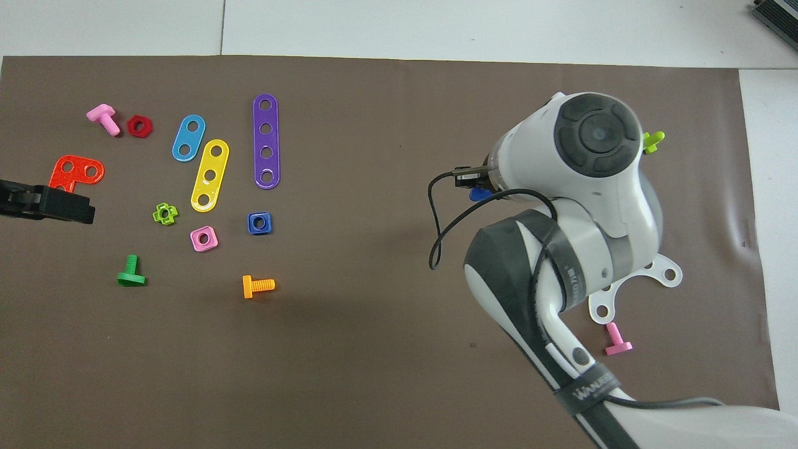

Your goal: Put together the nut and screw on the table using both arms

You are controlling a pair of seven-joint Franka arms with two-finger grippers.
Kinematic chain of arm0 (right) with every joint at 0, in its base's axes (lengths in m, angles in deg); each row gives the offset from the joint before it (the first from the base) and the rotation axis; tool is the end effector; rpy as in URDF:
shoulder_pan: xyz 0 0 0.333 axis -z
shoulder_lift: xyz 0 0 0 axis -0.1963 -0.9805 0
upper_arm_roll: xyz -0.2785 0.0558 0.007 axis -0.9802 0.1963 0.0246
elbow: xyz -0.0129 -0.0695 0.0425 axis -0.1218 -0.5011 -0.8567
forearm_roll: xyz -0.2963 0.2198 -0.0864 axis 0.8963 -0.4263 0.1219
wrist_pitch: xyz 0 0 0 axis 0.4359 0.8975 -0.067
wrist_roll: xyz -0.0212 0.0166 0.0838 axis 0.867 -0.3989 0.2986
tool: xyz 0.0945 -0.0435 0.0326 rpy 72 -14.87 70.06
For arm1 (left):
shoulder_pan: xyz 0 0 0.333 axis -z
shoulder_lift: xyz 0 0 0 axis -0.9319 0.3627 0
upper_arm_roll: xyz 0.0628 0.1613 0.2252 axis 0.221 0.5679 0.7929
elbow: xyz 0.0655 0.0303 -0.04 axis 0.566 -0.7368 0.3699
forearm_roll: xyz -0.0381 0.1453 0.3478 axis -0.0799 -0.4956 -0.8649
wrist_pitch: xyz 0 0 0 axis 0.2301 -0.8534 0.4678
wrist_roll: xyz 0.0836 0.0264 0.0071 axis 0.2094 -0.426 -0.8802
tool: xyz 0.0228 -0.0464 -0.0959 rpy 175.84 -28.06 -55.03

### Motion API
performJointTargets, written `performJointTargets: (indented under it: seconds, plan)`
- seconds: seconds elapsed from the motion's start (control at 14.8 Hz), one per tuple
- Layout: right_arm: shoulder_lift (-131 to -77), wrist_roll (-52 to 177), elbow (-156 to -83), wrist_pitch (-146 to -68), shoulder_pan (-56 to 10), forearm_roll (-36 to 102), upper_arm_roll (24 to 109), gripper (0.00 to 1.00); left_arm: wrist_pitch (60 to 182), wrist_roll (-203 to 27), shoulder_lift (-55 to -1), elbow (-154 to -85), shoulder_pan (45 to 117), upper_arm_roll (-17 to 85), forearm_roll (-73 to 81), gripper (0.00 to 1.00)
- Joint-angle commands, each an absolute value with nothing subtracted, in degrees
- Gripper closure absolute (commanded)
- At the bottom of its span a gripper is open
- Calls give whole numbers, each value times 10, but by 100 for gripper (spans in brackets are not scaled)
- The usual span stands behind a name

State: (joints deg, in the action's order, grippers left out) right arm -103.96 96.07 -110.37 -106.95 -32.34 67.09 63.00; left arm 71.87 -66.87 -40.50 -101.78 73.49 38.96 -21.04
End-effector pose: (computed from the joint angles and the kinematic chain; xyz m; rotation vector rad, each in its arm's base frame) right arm 0.5769 0.2616 0.4452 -3.1083 -0.0143 -0.2235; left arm 0.5232 -0.0291 0.6021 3.1274 -0.2397 0.0049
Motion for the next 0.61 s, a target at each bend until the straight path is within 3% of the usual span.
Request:
performJointTargets:
  seconds: [0.0,0.54]
  plan:
    - [-1108,1044,-1043,-1091,-372,686,628,100,721,-668,-413,-1026,731,387,-220,0]
    - [-1179,1166,-1074,-1171,-423,753,629,100,721,-668,-413,-1026,731,387,-220,0]
